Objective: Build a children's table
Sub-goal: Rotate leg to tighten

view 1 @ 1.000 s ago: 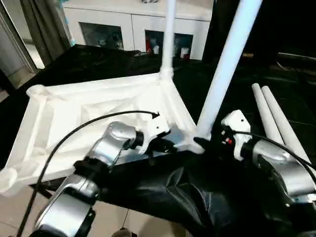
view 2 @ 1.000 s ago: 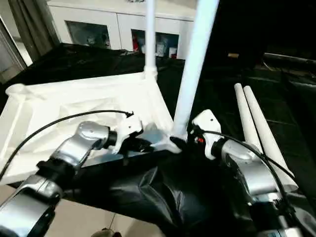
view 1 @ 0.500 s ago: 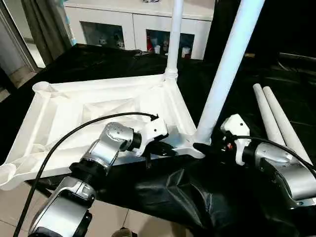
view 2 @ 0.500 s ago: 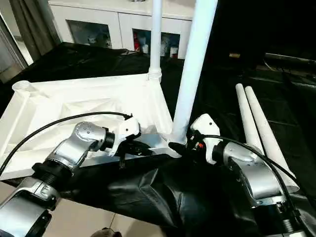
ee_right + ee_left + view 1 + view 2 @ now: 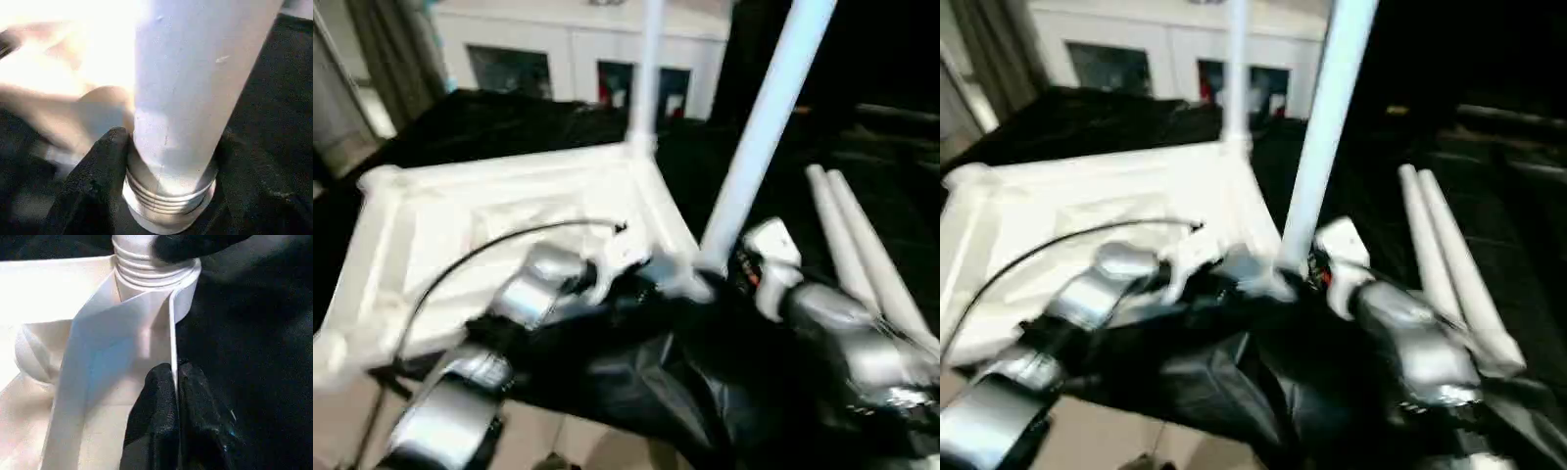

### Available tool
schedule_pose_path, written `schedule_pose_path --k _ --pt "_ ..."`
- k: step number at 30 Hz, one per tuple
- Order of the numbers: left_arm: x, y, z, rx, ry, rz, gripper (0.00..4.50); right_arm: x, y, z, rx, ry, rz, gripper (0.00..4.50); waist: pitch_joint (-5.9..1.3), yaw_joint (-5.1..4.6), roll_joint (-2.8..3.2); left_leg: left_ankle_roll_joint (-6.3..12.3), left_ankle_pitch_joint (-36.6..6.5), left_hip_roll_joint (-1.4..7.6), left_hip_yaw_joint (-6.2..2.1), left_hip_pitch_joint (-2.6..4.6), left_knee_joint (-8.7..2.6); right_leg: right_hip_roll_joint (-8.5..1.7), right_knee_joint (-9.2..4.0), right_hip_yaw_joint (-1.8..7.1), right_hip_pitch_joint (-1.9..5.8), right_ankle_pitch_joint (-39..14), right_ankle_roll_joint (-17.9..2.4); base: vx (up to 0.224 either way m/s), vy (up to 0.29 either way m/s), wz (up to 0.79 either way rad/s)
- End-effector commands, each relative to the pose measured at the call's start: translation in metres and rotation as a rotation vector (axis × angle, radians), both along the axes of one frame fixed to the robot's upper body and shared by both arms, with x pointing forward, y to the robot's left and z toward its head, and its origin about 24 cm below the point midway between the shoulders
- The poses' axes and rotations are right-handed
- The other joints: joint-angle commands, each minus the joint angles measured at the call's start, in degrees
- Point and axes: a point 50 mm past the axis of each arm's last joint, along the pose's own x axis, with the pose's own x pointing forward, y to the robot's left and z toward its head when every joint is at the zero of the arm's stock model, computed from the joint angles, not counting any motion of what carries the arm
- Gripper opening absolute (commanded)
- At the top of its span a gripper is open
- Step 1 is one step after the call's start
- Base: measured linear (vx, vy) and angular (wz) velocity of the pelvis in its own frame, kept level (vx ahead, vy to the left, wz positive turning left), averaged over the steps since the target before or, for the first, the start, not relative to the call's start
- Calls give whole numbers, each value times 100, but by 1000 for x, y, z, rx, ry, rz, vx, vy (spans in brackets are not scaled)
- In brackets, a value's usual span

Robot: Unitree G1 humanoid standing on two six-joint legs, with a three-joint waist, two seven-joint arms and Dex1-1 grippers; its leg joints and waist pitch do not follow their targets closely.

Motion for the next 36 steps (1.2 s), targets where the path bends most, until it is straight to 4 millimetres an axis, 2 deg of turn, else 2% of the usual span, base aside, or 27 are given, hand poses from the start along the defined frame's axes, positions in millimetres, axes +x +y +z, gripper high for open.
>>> schedule_pose_path --k 1,2,3,4,5,6,9,10,12,16,18,22,23,25,28,29,31,33,34,36 --pt "8 -11 14 -78 -65 68 0 -3 -18 -29 -43 141 -210 242 -361 -16 -101 2 -1320 167 -57 121 -433 -319 -520 225 227 -1322 -1137 0 0 0" --pt "10 -14 14 -79 -75 91 0 -1 -17 -32 -30 155 -258 240 -365 -22 -117 1 -1293 162 -64 100 -434 -312 -519 222 254 -1307 -1106 0 0 0" --pt "13 -21 16 -85 -89 136 0 1 -11 -35 -3 164 -307 240 -376 -7 -97 47 -1185 162 -43 109 -421 -308 -508 240 239 -1066 -1110 0 0 0" --pt "16 -28 18 -85 -114 171 0 3 -5 -37 22 169 -344 240 -382 -13 -118 67 -1099 162 -61 89 -426 -309 -490 231 273 -885 -1127 0 0 0" --pt "16 -35 19 -82 -133 182 0 5 0 -38 31 165 -361 240 -393 -2 -95 88 -1012 163 -40 110 -409 -307 -482 242 247 -684 -1148 0 0 0" --pt "15 -45 21 -83 -156 164 0 8 6 -36 31 148 -372 240 -387 0 -96 119 -938 152 -46 85 -408 -308 -467 237 270 -558 -1175 0 0 0" --pt "12 -54 22 -100 -169 109 0 10 9 -34 30 132 -394 240 -395 31 -86 212 -839 159 -44 98 -407 -302 -456 229 294 -311 -1194 0 0 0" --pt "12 -54 22 -100 -169 108 0 10 9 -34 30 131 -395 240 -387 28 -85 238 -833 156 -45 97 -412 -297 -464 227 288 -287 -1193 0 0 0" --pt "9 -58 23 -123 -175 70 0 10 8 -30 48 110 -403 291 -367 29 -52 237 -1029 166 -46 116 -428 -313 -490 230 282 -431 -1203 0 0 0" --pt "4 -62 24 -164 -170 12 0 10 4 -23 38 64 -403 313 -367 37 -57 228 -1059 170 -49 106 -432 -314 -494 233 298 -483 -1182 0 0 0" --pt "4 -64 24 -169 -177 0 0 10 3 -20 15 30 -410 331 -372 58 -58 266 -960 169 -39 113 -421 -312 -490 234 288 -339 -1203 0 0 0" --pt "4 -67 28 -204 -217 -7 0 5 -4 -9 -8 -42 -410 331 -389 127 -72 325 -814 181 -39 115 -407 -319 -462 237 304 -139 -1206 0 0 0" --pt "6 -68 33 -241 -210 16 0 1 -9 -5 -14 -50 -400 331 -414 142 -85 422 -593 180 -46 87 -385 -316 -405 233 324 229 -1217 0 0 0" --pt "8 -67 36 -266 -203 46 47 -4 -13 -1 -7 -60 -377 333 -411 153 -81 550 -487 179 -43 81 -371 -313 -389 223 314 458 -1261 0 0 0" --pt "10 -65 40 -288 -198 52 71 -9 -15 3 -10 -72 -348 333 -419 174 -70 599 -595 194 -41 83 -365 -340 -401 218 319 408 -1335 0 0 0" --pt "11 -63 42 -302 -205 57 83 -14 -18 6 -9 -82 -312 333 -410 147 -63 602 -619 188 -56 52 -374 -333 -390 204 330 368 -1345 0 0 0" --pt "12 -60 44 -312 -212 65 94 -19 -20 9 -14 -88 -279 333 -389 120 -80 587 -776 185 -51 52 -382 -328 -428 207 323 142 -1268 0 0 0" --pt "16 -50 46 -326 -232 105 114 -27 -24 14 -1 -90 -236 333 -377 120 -72 567 -850 184 -52 56 -386 -323 -462 210 330 -34 -1201 0 0 0" --pt "16 -49 46 -326 -232 106 121 -28 -24 15 0 -90 -233 333 -378 115 -45 548 -886 178 -52 55 -382 -321 -459 210 328 -81 -1197 0 0 0" --pt "25 -26 47 -275 -273 220 140 -36 -29 21 -3 -97 -158 333 -365 80 -53 494 -1047 180 -67 47 -399 -300 -481 205 347 -241 -1115 0 0 0"
